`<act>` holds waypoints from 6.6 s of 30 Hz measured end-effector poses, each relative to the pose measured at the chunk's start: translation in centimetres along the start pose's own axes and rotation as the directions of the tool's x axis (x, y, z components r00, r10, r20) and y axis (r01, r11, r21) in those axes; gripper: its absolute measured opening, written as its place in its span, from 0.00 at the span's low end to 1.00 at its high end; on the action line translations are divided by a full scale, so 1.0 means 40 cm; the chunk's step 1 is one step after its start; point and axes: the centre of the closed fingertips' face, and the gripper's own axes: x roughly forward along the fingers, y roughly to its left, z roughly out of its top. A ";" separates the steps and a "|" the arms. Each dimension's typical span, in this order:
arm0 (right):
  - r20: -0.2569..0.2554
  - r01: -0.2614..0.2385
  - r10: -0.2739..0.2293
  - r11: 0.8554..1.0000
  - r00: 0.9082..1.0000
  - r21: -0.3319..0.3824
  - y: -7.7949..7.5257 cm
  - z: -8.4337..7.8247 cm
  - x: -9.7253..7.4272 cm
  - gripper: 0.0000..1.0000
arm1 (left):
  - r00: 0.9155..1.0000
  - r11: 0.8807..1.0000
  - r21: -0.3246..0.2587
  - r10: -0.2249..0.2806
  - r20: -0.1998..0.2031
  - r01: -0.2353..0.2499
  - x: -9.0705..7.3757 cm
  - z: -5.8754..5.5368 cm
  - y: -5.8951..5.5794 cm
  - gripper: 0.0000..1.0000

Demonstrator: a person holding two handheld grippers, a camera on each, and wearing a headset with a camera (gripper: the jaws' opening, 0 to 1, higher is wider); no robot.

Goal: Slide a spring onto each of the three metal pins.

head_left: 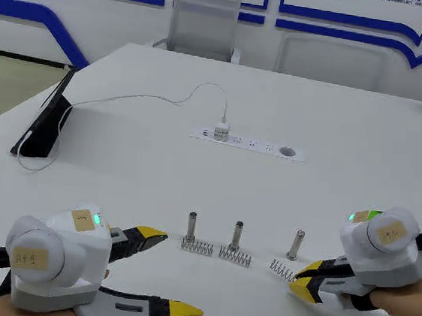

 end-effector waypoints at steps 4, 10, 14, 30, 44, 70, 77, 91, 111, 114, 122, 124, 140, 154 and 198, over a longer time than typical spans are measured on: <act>0.002 -0.022 0.022 0.999 1.000 -0.029 0.023 0.016 -0.011 0.12 | 1.000 1.000 0.014 -0.021 -0.005 0.021 0.016 0.002 -0.009 0.69; -0.005 -0.064 0.064 0.995 0.998 -0.081 0.067 0.041 -0.025 0.12 | 0.999 0.998 0.028 -0.047 -0.014 0.048 0.042 0.000 -0.019 0.65; -0.010 -0.093 0.092 0.988 0.996 -0.120 0.094 0.057 -0.030 0.12 | 0.998 0.997 0.034 -0.065 -0.017 0.066 0.056 0.000 -0.027 0.61; -0.056 -0.207 0.199 0.943 0.978 -0.262 0.196 0.106 -0.047 0.12 | 0.986 0.981 0.096 -0.165 -0.033 0.167 0.092 0.013 -0.088 0.44; -0.114 -0.283 0.259 0.902 0.959 -0.327 0.245 0.102 -0.059 0.12 | 0.971 0.955 0.173 -0.232 -0.058 0.239 0.105 0.009 -0.140 0.29; -0.099 -0.304 0.287 0.880 0.953 -0.366 0.283 0.164 -0.104 0.12 | 0.968 0.936 0.248 -0.242 -0.067 0.251 0.109 0.010 -0.158 0.12; -0.078 -0.296 0.288 0.874 0.954 -0.386 0.296 0.193 -0.105 0.12 | 0.968 0.936 0.248 -0.241 -0.062 0.249 0.108 0.014 -0.159 0.11; -0.048 -0.288 0.293 0.871 0.955 -0.398 0.309 0.221 -0.100 0.12 | 0.969 0.941 0.230 -0.244 -0.045 0.248 0.113 0.021 -0.165 0.11; -0.005 -0.267 0.284 0.894 0.959 -0.360 0.302 0.223 -0.094 0.14 | 0.972 0.958 0.171 -0.233 -0.005 0.230 0.111 0.026 -0.151 0.11; 0.001 -0.265 0.284 0.897 0.959 -0.354 0.300 0.225 -0.093 0.13 | 0.973 0.959 0.166 -0.232 -0.003 0.229 0.110 0.026 -0.152 0.11; 0.023 -0.261 0.285 0.907 0.958 -0.331 0.297 0.229 -0.094 0.12 | 0.974 0.962 0.157 -0.226 0.007 0.222 0.114 0.030 -0.153 0.11; 0.024 -0.259 0.282 0.908 0.959 -0.330 0.296 0.230 -0.095 0.12 | 0.975 0.962 0.161 -0.223 0.008 0.219 0.115 0.031 -0.152 0.11; 0.037 -0.227 0.251 0.922 0.967 -0.314 0.266 0.232 -0.106 0.12 | 0.982 0.977 0.102 -0.188 0.025 0.185 0.102 0.034 -0.130 0.30; 0.057 -0.176 0.199 0.944 0.978 -0.279 0.206 0.231 -0.134 0.12 | 0.992 0.992 0.051 -0.114 0.052 0.111 0.072 0.039 -0.072 0.48; 0.093 0.100 -0.095 0.993 0.991 -0.054 -0.102 0.211 -0.159 0.12 | 0.997 0.999 -0.020 0.033 0.067 -0.031 -0.013 0.012 0.037 0.57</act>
